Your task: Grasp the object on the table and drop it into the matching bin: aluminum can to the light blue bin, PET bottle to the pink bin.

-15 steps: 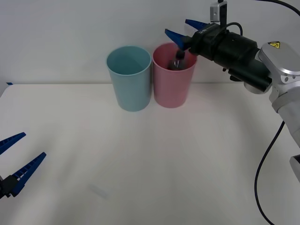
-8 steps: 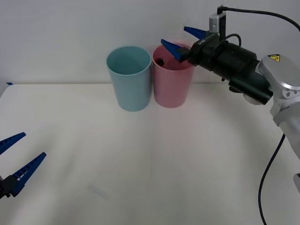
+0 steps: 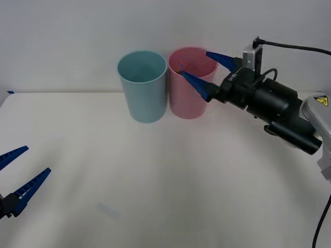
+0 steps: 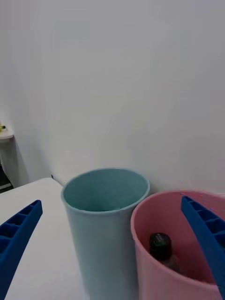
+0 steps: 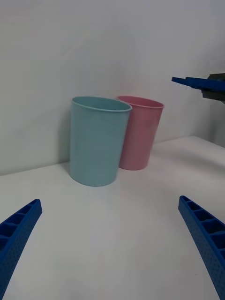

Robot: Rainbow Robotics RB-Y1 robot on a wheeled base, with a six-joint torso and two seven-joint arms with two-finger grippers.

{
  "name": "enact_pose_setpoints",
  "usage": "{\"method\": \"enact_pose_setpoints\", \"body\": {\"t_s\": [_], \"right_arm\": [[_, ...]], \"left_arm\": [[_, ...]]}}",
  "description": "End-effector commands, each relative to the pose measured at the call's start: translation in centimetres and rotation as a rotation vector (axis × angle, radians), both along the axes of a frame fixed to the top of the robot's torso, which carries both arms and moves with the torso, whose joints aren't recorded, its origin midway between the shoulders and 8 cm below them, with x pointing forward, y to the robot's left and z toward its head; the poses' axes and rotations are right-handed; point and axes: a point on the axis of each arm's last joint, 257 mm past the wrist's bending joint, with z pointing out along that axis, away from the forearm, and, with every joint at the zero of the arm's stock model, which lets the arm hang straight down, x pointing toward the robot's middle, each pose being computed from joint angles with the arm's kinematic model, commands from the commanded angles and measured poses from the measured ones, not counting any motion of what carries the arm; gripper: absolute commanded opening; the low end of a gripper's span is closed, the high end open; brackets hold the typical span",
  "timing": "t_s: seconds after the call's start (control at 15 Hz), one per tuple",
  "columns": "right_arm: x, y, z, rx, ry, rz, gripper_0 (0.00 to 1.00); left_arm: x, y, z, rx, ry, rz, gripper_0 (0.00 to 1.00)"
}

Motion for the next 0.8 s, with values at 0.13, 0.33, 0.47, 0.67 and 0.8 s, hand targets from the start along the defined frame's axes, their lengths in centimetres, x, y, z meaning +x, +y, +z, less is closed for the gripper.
{"method": "enact_pose_setpoints", "body": {"t_s": [0.13, 0.33, 0.47, 0.67, 0.8], "right_arm": [[-5.4, -2.1, -1.4, 0.002, -0.003, -0.001, 1.00], [-9.0, -3.8, -3.0, -0.015, -0.004, 0.006, 1.00], [-11.2, -5.0, -4.3, -0.033, -0.001, 0.033, 1.00], [-13.8, -7.4, -6.7, -0.106, -0.039, 0.026, 1.00], [-15.1, -8.8, -8.2, -0.146, -0.048, 0.011, 1.00]], "left_arm": [[0.0, 0.0, 0.0, 0.000, 0.000, 0.000, 1.00], [0.0, 0.0, 0.0, 0.000, 0.000, 0.000, 1.00], [0.0, 0.0, 0.0, 0.000, 0.000, 0.000, 1.00], [0.0, 0.0, 0.0, 0.000, 0.000, 0.000, 1.00], [0.0, 0.0, 0.0, 0.000, 0.000, 0.000, 1.00]]}}
